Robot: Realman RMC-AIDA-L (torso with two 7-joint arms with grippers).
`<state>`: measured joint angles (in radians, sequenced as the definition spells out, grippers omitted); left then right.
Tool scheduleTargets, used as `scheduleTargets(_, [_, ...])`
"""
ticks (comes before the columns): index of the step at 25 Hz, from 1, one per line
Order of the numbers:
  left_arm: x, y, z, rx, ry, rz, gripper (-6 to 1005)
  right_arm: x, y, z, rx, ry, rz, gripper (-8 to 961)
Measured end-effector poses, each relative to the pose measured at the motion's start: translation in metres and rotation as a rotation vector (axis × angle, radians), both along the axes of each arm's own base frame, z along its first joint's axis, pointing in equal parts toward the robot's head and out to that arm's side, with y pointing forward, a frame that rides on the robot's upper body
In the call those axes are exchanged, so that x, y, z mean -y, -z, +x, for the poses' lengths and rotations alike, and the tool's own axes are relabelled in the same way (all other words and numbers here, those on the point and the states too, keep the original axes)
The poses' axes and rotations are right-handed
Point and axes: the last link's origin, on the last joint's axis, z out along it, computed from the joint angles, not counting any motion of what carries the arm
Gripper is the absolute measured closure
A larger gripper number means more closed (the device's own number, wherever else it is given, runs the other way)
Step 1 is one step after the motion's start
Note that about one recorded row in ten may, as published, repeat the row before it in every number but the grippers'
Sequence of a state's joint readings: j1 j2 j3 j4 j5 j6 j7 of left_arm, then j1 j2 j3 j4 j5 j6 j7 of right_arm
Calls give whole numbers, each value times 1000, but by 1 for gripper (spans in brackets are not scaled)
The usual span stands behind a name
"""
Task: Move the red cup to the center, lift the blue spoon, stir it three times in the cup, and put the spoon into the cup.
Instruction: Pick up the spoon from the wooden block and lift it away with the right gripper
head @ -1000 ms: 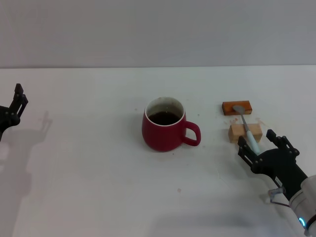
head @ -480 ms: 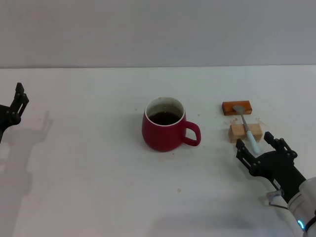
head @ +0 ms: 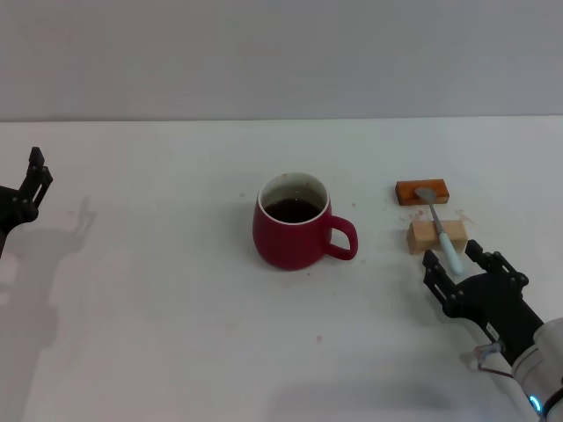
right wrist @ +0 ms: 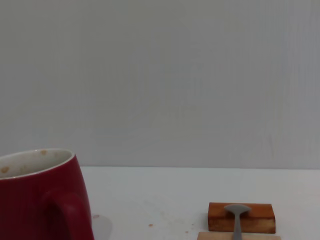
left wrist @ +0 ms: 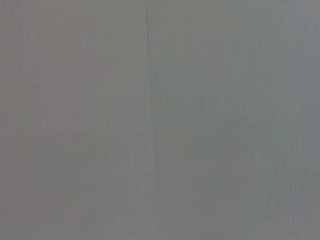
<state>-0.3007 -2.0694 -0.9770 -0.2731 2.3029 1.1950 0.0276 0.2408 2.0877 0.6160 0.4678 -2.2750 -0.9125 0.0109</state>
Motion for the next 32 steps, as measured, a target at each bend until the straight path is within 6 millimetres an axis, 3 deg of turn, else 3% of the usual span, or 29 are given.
scheduleTargets(4, [0, 0, 0, -1, 2, -2, 144, 0, 1, 0, -20, 5, -8, 211])
scheduleTargets(9, [1, 1, 0, -2, 2, -4, 144, 0, 0, 1, -26, 8, -11, 404])
scheduleTargets(20, [2, 1, 0, -4, 3, -4, 144, 0, 1, 1, -28, 10, -13, 528])
scheduleTargets(32, [3, 1, -1, -4, 4, -3, 144, 2, 3, -1, -25, -2, -24, 530])
